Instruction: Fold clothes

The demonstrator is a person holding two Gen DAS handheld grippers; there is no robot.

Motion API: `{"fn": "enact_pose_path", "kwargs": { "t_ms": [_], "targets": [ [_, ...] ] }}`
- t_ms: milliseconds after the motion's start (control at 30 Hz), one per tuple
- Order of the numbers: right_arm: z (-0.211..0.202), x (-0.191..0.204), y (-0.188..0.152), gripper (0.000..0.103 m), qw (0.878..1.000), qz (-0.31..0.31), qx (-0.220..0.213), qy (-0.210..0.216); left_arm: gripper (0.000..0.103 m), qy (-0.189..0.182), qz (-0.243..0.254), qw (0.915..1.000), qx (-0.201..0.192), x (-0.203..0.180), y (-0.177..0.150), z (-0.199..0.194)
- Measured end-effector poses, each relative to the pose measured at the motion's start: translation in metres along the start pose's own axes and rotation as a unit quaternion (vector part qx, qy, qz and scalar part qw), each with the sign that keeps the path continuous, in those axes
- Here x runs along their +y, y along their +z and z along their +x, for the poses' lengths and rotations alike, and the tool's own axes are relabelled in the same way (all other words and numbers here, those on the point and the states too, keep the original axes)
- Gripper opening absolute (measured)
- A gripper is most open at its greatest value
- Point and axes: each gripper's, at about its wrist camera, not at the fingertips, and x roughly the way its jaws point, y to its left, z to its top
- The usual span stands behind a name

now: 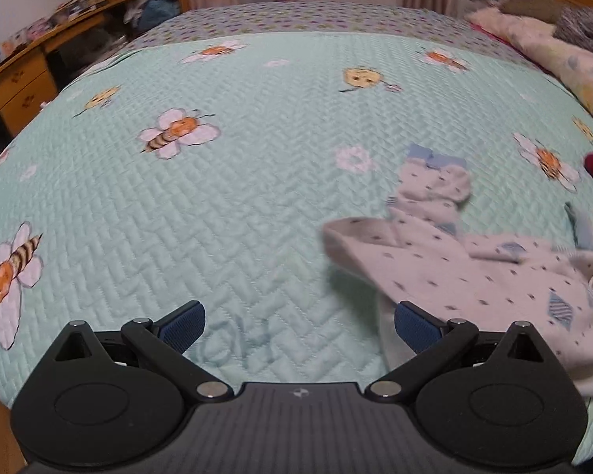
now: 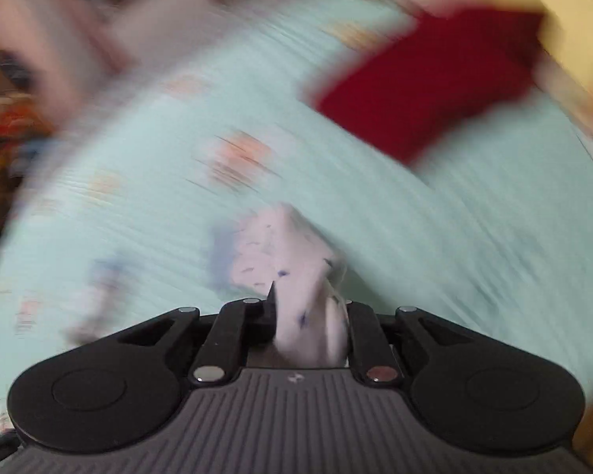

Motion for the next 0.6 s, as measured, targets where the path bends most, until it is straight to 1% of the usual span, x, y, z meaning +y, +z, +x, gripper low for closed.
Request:
{"fn": "enact_pose_path", "kwargs": {
  "t_ms": [100, 167, 200, 233, 267, 300, 400, 467, 500, 533, 567, 600],
  "targets": [
    [-0.004, -0.009, -0.01, 0.018, 1.0, 0.004, -0.011, -0.002, 0.102, -0.004, 0.012, 0.9999, -0.004, -0.01, -0.003, -0.001],
    [-0.02, 0.011, -0.01, 0.019, 0.996, -0.052, -0.063, 0.022, 0.102, -0.005, 0.017, 0.9998, -0.007, -0.015, -0.004, -0.001],
    [-0.028, 0.025, -0.011, 0.025, 0.992, -0.081, -0.092, 0.036, 0.102, -0.004, 0.017, 0.9998, -0.008, -0.015, -0.004, -0.002],
    [-0.036, 0.039, -0.012, 0.032, 0.985, -0.113, -0.117, 0.057, 0.102, -0.003, 0.017, 0.9998, -0.009, -0.015, -0.004, -0.002],
    [-0.04, 0.054, -0.016, 0.049, 0.978, -0.142, -0.134, 0.075, 0.102, -0.002, 0.016, 0.9998, -0.01, -0.015, -0.003, -0.003],
    [-0.044, 0.068, -0.02, 0.06, 0.969, -0.172, -0.15, 0.093, 0.102, -0.001, 0.016, 0.9998, -0.01, -0.014, -0.003, -0.003],
    [-0.055, 0.101, -0.028, 0.062, 0.943, -0.24, -0.192, 0.126, 0.102, 0.005, 0.012, 0.9998, -0.013, -0.012, -0.002, -0.005],
    [-0.06, 0.111, -0.032, 0.062, 0.929, -0.263, -0.208, 0.154, 0.102, 0.009, 0.005, 0.9999, -0.013, -0.008, 0.0, -0.004],
    [-0.055, 0.111, -0.029, 0.07, 0.932, -0.265, -0.191, 0.158, 0.102, 0.01, 0.001, 0.9999, -0.011, -0.007, 0.001, -0.004],
    [-0.049, 0.114, -0.02, 0.075, 0.947, -0.257, -0.149, 0.126, 0.102, 0.009, -0.001, 0.9999, -0.009, -0.005, 0.001, -0.003],
    [-0.031, 0.108, -0.008, 0.075, 0.968, -0.222, -0.098, 0.061, 0.102, 0.009, -0.001, 0.9999, -0.008, -0.005, 0.001, -0.002],
    [-0.014, 0.101, 0.005, 0.075, 0.982, -0.184, -0.046, -0.004, 0.102, 0.009, -0.001, 0.9999, -0.006, -0.004, 0.001, -0.001]
  ]
}}
